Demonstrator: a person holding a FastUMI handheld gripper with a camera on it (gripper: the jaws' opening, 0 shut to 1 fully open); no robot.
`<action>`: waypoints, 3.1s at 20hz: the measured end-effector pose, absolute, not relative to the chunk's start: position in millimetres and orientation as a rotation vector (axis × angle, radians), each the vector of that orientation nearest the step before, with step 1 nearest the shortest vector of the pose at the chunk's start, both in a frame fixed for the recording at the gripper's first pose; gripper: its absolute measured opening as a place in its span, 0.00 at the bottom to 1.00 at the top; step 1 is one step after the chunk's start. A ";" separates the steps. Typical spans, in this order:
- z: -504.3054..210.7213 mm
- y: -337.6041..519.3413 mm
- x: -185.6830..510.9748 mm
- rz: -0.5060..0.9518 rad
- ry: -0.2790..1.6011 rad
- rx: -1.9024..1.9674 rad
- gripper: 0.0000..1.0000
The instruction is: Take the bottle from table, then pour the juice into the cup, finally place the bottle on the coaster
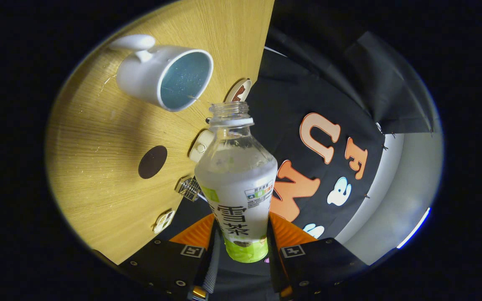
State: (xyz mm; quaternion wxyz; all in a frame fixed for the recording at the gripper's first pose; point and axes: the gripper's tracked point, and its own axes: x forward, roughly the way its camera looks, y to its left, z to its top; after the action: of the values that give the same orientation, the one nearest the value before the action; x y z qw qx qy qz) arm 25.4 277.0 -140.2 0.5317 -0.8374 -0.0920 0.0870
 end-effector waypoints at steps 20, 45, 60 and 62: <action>-177.1 230.7 64.0 0.253 0.118 -0.821 0.53; -284.5 242.9 170.2 0.298 0.451 0.037 0.53; -252.0 218.2 130.0 0.286 0.409 0.019 0.97; -230.0 203.9 115.1 0.280 0.375 0.020 0.97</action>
State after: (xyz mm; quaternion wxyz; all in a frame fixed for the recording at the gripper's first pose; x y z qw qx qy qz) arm 115.1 203.9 -230.0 0.9727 0.0101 0.1859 0.1386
